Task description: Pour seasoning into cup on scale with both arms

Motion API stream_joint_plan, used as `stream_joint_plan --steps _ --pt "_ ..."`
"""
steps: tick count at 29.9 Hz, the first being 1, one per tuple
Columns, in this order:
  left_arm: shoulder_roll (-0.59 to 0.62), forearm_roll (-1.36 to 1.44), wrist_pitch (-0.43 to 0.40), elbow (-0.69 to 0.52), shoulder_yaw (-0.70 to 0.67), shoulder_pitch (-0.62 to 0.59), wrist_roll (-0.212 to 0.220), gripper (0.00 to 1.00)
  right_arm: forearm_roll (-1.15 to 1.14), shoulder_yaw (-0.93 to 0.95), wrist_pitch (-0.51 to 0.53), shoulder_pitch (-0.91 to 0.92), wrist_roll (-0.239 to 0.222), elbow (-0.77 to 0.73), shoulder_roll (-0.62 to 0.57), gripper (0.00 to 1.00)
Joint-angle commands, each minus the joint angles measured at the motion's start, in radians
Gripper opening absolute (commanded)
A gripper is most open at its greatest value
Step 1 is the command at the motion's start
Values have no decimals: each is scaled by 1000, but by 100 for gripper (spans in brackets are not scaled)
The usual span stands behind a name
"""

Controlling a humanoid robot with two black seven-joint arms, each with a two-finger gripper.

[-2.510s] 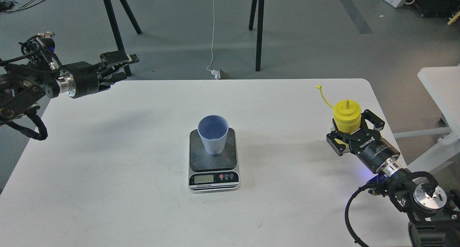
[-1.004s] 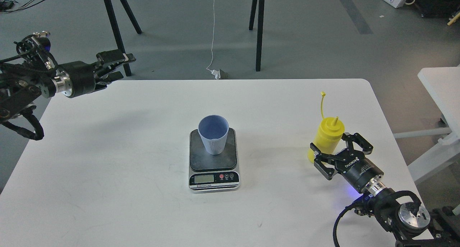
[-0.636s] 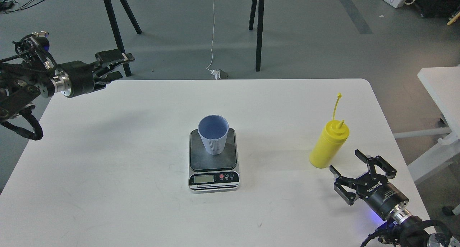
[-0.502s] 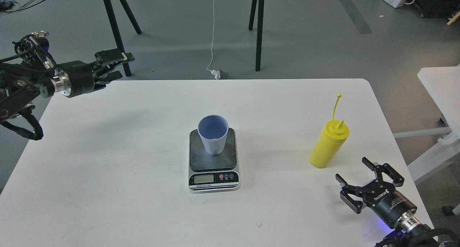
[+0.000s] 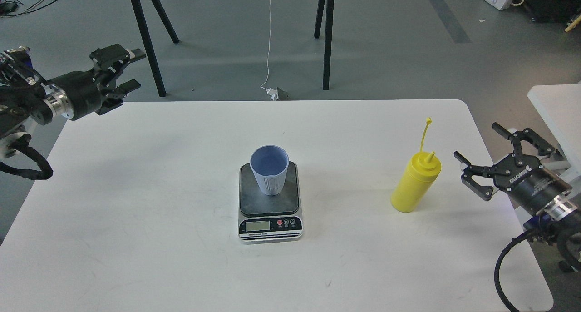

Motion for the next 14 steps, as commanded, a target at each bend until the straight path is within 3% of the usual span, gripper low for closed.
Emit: stream_joint_plan --steps 1,5,14 --pt "2 -97 0 -8 -49 36 0 89 -1 -94 0 224 0 -205 0 96" --pt "2 -108 0 -8 -139 58 0 89 -3 -149 0 333 0 -336 55 97" --pt "2 -110 0 -8 -153 79 0 89 -6 -189 0 359 0 -353 137 97"
